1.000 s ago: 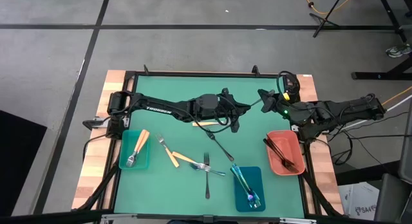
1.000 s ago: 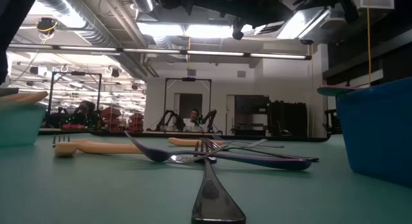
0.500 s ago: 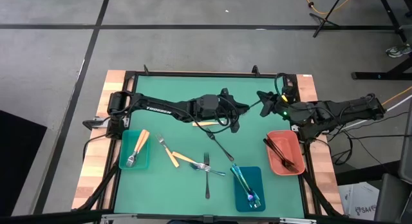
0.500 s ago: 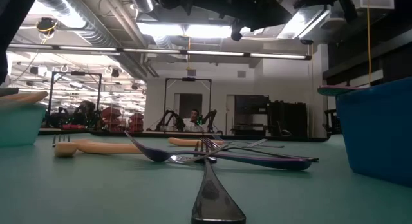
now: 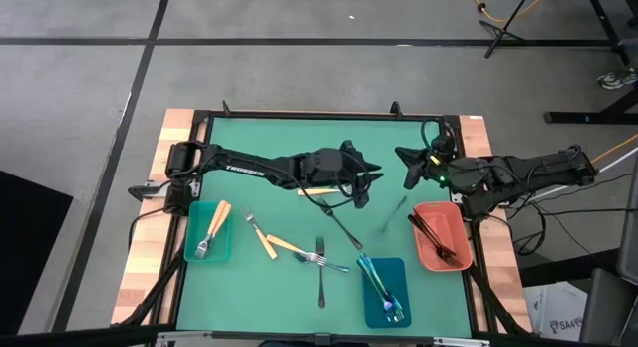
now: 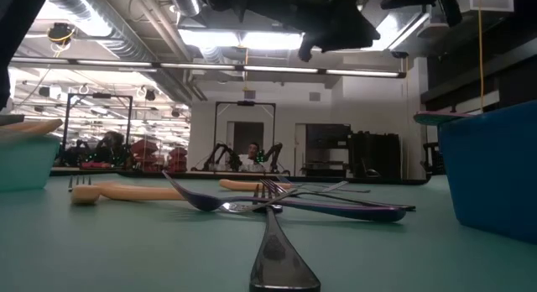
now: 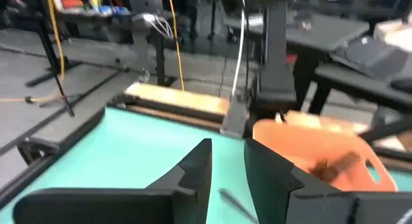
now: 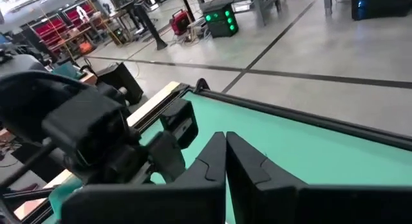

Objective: Sort silverware by color (type)
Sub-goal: Put the black fork into the orange bin

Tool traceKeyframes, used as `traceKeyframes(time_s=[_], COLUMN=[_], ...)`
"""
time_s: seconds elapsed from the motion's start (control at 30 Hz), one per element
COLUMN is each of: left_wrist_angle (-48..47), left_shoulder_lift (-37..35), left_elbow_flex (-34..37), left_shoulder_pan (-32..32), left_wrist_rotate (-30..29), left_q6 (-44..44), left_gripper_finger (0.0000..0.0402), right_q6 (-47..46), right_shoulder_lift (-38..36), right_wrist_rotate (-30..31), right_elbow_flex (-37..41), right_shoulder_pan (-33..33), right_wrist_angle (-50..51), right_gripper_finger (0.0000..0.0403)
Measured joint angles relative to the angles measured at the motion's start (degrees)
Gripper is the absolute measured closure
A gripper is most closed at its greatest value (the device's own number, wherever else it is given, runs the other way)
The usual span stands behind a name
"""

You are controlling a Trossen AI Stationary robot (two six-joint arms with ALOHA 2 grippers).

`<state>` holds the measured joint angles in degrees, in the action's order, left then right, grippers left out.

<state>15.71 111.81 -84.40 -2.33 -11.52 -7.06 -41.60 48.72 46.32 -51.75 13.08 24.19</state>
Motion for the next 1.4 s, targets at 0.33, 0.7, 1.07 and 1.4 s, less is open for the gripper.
traceKeyframes(time_s=[0.33, 0.7, 1.07, 1.4], left_wrist_angle=[-14.4, -23.7, -34.7, -46.0], left_shoulder_lift=[0.0, 0.0, -3.6, -5.8], left_elbow_flex=[0.0, 0.0, 0.0, 0.0], left_shoulder_pan=[0.0, -0.2, -0.2, -0.2], left_wrist_rotate=[2.2, 2.2, 2.8, 6.7], left_q6=[0.2, 0.2, 3.4, 6.2], left_gripper_finger=[0.0315, 0.0315, 0.0315, 0.0315], right_q6=[0.0, -0.7, -3.4, -3.5], right_shoulder_lift=[0.3, 0.3, 0.4, 3.8], right_wrist_rotate=[-4.3, -12.4, -18.4, -23.9], right_elbow_flex=[0.0, 0.0, 0.0, 0.0], right_shoulder_pan=[0.0, 0.0, 0.0, 0.0], right_wrist_angle=[5.5, 7.6, 7.3, 6.9], right_gripper_finger=[0.0403, 0.0402, 0.0298, 0.0254])
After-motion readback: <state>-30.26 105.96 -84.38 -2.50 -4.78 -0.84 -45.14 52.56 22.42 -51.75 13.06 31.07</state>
